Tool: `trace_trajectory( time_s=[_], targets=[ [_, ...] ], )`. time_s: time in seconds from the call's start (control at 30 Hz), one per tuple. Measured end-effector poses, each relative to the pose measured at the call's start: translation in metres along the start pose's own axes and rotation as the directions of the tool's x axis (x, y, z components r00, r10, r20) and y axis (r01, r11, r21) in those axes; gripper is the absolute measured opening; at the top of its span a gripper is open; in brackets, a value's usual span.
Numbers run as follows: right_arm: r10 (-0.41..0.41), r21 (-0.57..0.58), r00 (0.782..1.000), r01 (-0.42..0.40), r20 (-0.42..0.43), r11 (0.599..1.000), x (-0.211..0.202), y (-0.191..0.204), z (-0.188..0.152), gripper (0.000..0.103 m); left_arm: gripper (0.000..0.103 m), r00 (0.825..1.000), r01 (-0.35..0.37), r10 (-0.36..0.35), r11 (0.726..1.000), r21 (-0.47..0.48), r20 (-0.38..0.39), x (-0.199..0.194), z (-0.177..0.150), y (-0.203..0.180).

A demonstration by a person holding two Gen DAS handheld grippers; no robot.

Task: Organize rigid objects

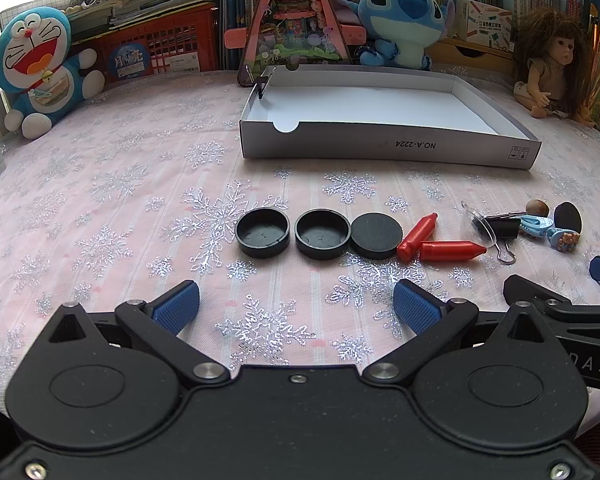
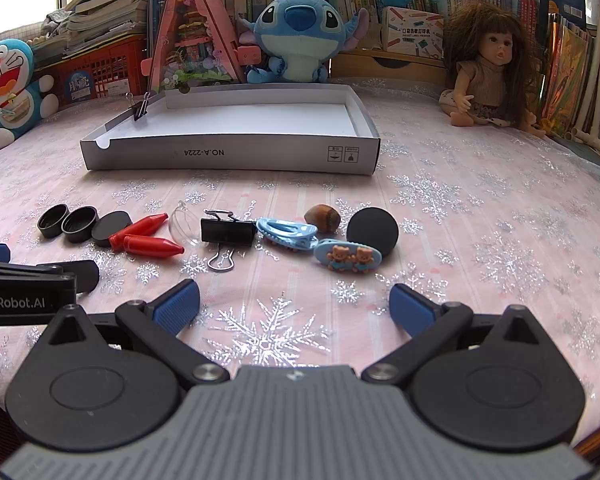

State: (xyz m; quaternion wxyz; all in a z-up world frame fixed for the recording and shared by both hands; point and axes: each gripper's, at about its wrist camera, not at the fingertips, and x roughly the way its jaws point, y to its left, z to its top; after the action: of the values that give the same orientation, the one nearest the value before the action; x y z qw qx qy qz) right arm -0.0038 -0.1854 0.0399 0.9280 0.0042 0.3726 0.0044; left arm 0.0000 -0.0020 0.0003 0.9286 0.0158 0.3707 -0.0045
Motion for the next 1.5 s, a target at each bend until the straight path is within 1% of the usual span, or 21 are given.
trace_trajectory(
  time_s=[0.63, 1.1, 1.37, 1.43, 1.5],
  targets=[
    [0.001, 0.002, 1.0, -0.001, 0.001, 1.0, 0.001, 0.001, 0.0, 0.103, 0.103, 1.0, 0.003, -0.003, 1.0, -0.002, 0.011, -0.002, 0.001, 0.0],
    [0.001, -0.001, 1.0, -0.001, 0.015, 1.0, -0.001, -0.002, -0.002, 0.103, 0.103, 1.0, 0.011, -0.011, 1.0, 0.001, 0.017, -0.002, 0.0, 0.003],
    [0.011, 0.004, 0.999, -0.011, 0.04, 1.0, -0.001, -0.001, -0.004, 0.103, 0.103, 0.999, 0.005, -0.004, 1.0, -0.013, 0.032, -0.001, -0.002, 0.001],
    [0.023, 0.008, 0.999, -0.023, 0.035, 1.0, -0.001, -0.004, -0.003, 0.103, 0.1, 0.999, 0.015, -0.014, 0.999, -0.032, 0.037, -0.002, -0.001, 0.004],
    [0.029, 0.03, 0.999, -0.03, 0.043, 0.999, -0.003, -0.008, -0.002, 0.102, 0.093, 0.998, 0.03, -0.027, 0.998, -0.056, 0.051, -0.004, 0.001, 0.009]
  ],
)
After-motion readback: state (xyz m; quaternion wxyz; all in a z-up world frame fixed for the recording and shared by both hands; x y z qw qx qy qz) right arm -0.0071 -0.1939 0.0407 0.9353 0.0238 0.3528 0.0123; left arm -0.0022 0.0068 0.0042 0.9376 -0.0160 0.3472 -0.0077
